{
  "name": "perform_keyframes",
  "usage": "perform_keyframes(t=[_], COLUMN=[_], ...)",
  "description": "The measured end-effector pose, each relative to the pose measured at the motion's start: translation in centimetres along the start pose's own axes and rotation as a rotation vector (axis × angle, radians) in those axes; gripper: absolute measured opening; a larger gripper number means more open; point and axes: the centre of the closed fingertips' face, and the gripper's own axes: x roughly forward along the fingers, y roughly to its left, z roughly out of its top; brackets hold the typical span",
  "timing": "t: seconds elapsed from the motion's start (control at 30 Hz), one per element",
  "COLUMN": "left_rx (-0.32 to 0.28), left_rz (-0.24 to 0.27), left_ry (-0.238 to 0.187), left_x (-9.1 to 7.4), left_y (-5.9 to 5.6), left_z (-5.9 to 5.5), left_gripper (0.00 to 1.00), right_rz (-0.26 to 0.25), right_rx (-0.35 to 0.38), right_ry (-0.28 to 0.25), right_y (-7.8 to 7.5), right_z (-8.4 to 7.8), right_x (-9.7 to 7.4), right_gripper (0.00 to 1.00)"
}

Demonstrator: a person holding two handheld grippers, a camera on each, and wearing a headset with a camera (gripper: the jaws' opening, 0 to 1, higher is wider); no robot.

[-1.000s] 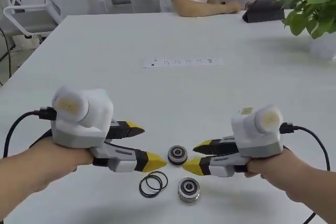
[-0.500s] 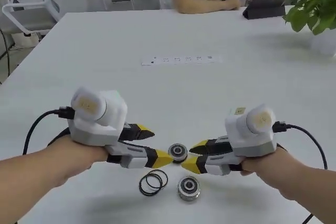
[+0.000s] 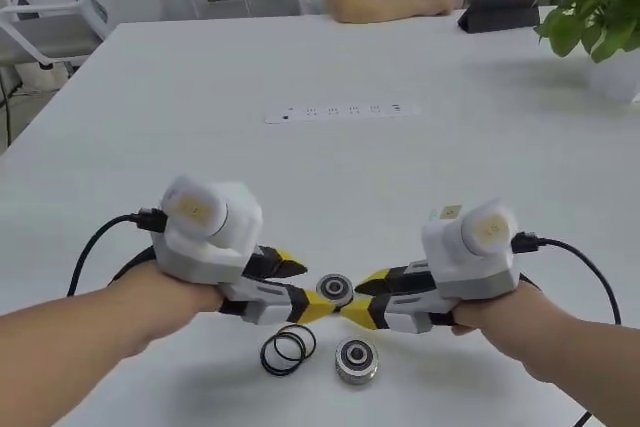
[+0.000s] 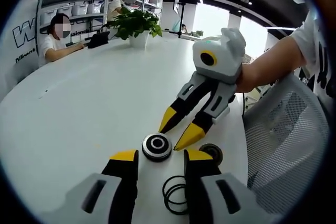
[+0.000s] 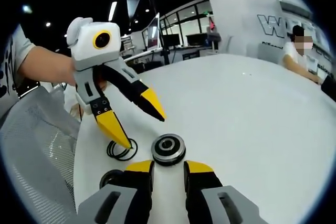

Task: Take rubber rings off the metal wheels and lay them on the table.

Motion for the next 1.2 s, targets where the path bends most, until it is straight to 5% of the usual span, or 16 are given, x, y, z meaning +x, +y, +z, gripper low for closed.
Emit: perform_keyframes(t=[0.63, 0.83, 1.0, 1.2], left_rx=[0.008, 0.040, 0.133, 0.126], left_rz=[-0.007, 0.008, 0.041, 0.049], left_ry=[0.019, 0.029, 0.060, 0.054], left_x=[1.8, 2.2, 2.4, 2.3], left_y=[0.0, 0.2, 0.4, 0.4], left_z=[0.2, 0.3, 0.3, 0.3], left_gripper=[0.16, 0.12, 0.07, 0.07], right_rz=[0.006, 0.006, 0.007, 0.005], right_rx=[0.010, -0.001, 0.000, -0.006], right_ry=[-0.013, -0.010, -0.012, -0.013], right_y=[0.1, 0.1, 0.0, 0.1], right_z=[0.0, 0.0, 0.0, 0.1], right_x=[-0.1, -0.1, 0.0, 0.1], right_gripper=[0.21, 0.21, 0.21, 0.22])
